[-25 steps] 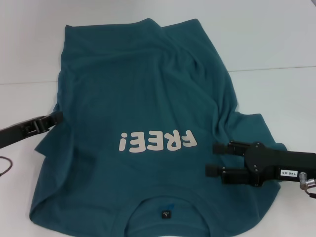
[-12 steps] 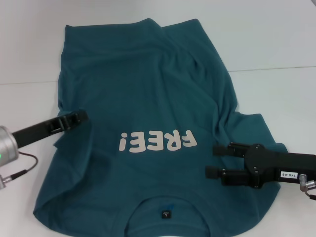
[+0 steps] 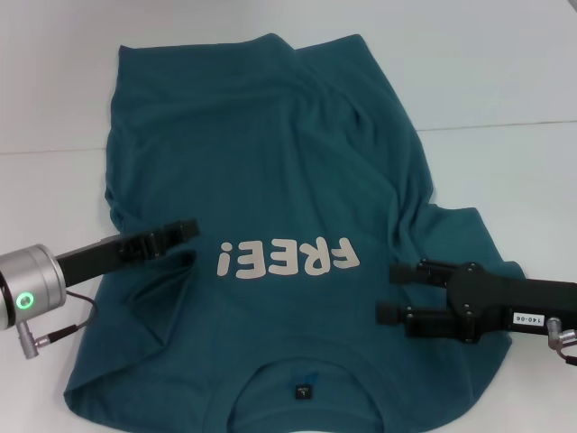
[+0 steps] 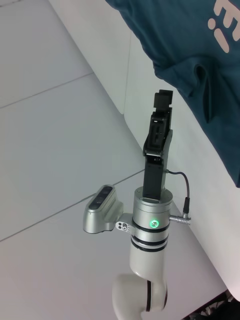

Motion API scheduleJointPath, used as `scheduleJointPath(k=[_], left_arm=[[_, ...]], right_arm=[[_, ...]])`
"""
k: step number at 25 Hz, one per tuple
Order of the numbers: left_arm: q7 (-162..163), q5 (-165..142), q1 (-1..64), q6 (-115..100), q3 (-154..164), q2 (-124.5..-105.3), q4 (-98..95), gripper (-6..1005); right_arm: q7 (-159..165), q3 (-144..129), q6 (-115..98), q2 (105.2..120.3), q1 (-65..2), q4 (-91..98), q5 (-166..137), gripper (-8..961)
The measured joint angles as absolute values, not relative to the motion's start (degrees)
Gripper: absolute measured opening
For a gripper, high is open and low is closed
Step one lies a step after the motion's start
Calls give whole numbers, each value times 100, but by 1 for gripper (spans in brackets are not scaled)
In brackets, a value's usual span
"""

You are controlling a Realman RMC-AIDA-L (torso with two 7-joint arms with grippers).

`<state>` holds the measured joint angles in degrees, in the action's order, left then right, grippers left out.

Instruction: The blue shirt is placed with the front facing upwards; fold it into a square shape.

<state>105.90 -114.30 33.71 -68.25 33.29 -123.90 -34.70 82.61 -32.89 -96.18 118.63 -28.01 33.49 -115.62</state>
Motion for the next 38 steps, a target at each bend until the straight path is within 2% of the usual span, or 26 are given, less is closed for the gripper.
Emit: scheduleJointPath(k=[8, 11, 21, 38], left_arm=[[10573, -11434, 3246, -6651, 3312, -12382, -3634, 277], [10590, -11475, 3189, -6394, 3340, -12380, -3690, 518], [10560, -11561, 3140, -5848, 3455, -12391, -3619, 925], [10546, -11681, 3071, -5956, 3772, -12378, -3638, 920]], right_arm=[[8278, -3306, -9623, 11865, -2830, 3349, -11548, 887], [8297, -3311, -9617, 11865, -2835, 3349, -11548, 887], [8313, -3305, -9643, 11872, -2831, 3349, -11548, 887], [8315, -3272, -9651, 11856, -2795, 3349, -11555, 887]])
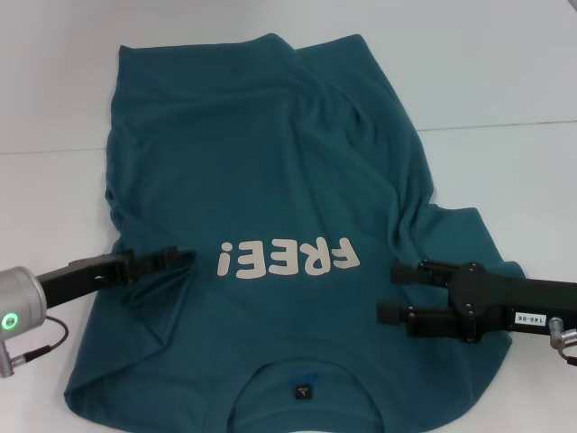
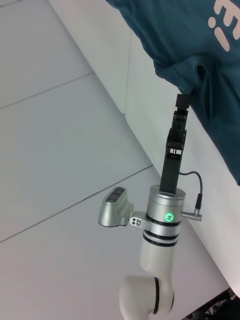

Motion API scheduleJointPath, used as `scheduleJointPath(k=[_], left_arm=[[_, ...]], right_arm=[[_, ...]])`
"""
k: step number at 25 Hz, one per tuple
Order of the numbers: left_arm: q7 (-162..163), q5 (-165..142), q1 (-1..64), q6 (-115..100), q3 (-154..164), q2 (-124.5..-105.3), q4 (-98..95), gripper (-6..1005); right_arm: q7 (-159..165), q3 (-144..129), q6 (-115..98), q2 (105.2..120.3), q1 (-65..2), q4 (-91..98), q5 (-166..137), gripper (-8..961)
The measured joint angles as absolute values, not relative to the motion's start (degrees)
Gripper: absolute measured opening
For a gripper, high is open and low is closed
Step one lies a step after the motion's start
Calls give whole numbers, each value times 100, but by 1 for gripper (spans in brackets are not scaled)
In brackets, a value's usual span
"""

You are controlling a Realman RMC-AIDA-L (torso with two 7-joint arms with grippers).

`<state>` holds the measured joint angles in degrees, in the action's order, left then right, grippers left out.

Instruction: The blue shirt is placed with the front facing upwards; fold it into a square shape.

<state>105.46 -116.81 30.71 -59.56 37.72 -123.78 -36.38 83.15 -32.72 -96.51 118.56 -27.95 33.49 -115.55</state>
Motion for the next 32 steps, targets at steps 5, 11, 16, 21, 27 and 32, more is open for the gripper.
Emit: scheduleJointPath(k=[5, 11, 16, 21, 27, 32], left_arm=[[10546, -11862, 2964, -6281, 3772, -12371, -3802, 920], [10532, -12098, 2943, -6316, 3827, -12382, -3819, 921], [10507, -12111, 2950, -6301, 3916, -12390, -3801, 921], [10504, -12111, 2976, -6424, 3943, -12393, -3790, 920], [10502, -12109, 3010, -6753, 4178, -12393, -3800, 919], [10527, -12062, 3066, -6929, 4359, -12396, -3786, 919]], right_arm=[[8314, -3267, -9658, 11855, -2794, 3349, -11552, 887], [8314, -3284, -9660, 11861, -2805, 3349, -11548, 887], [8314, -3294, -9660, 11865, -2812, 3348, -11548, 887], [8314, -3285, -9666, 11865, -2792, 3349, -11548, 886], [8314, -3271, -9702, 11865, -2770, 3349, -11549, 886], [8314, -3270, -9710, 11865, -2768, 3349, -11549, 886]])
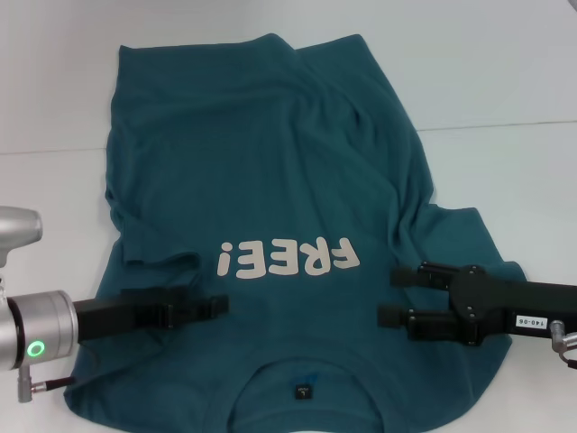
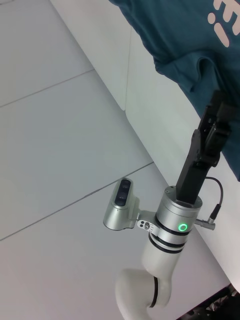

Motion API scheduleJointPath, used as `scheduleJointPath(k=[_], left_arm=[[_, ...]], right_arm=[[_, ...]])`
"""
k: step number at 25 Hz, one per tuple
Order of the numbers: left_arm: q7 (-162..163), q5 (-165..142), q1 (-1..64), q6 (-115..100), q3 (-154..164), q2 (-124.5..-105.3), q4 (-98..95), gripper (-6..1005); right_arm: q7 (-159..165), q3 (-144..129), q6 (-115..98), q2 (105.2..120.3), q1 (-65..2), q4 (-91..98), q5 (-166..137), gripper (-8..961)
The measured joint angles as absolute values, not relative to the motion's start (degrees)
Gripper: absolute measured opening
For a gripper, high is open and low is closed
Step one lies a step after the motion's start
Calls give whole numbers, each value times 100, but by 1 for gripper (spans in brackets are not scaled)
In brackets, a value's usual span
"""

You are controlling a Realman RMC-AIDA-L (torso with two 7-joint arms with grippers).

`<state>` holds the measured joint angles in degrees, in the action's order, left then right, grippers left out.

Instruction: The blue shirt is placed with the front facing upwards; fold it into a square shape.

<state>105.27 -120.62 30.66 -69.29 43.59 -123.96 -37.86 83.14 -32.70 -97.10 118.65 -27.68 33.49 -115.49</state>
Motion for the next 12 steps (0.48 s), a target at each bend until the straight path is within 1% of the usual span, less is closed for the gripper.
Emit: scheduleJointPath(k=[12], left_arm=[[10541, -12033, 3025, -7066, 4318, -12393, -4023, 920]], right_arm=[[8314, -3277, -9712, 11864, -2753, 3349, -11548, 886]])
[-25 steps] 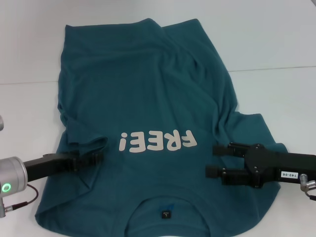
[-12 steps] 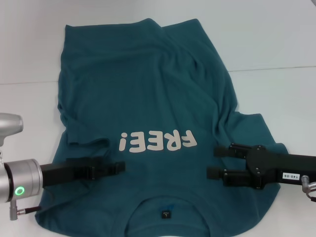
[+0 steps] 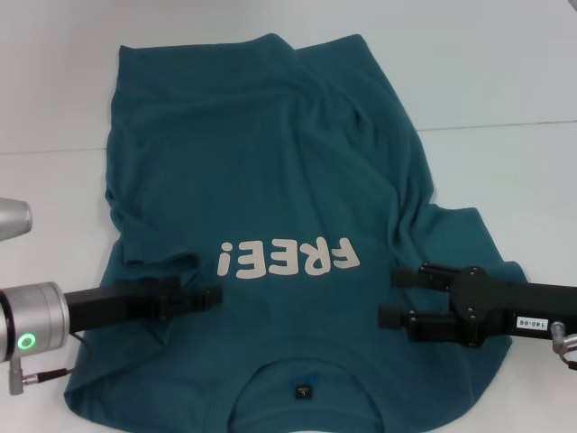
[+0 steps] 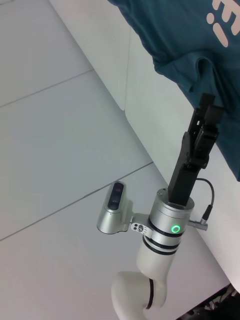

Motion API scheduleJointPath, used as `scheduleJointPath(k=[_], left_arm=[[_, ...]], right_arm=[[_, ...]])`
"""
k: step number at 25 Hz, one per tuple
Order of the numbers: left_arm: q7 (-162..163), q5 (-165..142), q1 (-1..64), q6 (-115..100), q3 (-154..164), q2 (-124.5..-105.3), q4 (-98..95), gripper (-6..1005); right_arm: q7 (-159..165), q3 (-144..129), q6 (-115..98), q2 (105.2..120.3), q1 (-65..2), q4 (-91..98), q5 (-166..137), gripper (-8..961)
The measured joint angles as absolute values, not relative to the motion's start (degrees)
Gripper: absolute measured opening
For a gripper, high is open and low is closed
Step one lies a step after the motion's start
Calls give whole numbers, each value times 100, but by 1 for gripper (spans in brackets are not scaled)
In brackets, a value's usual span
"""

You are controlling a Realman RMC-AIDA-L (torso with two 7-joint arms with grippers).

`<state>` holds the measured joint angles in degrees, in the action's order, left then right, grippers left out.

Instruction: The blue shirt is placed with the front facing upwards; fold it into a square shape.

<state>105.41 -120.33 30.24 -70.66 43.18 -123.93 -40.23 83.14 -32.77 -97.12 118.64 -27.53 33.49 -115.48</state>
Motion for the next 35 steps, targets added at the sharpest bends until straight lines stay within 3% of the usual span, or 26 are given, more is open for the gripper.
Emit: scheduleJointPath(k=[35], left_arm=[[10495, -12255, 2866, -6508, 4353, -12384, -4009, 919]], right_arm=[[8314, -3270, -9712, 11865, -2747, 3373, -11548, 886]])
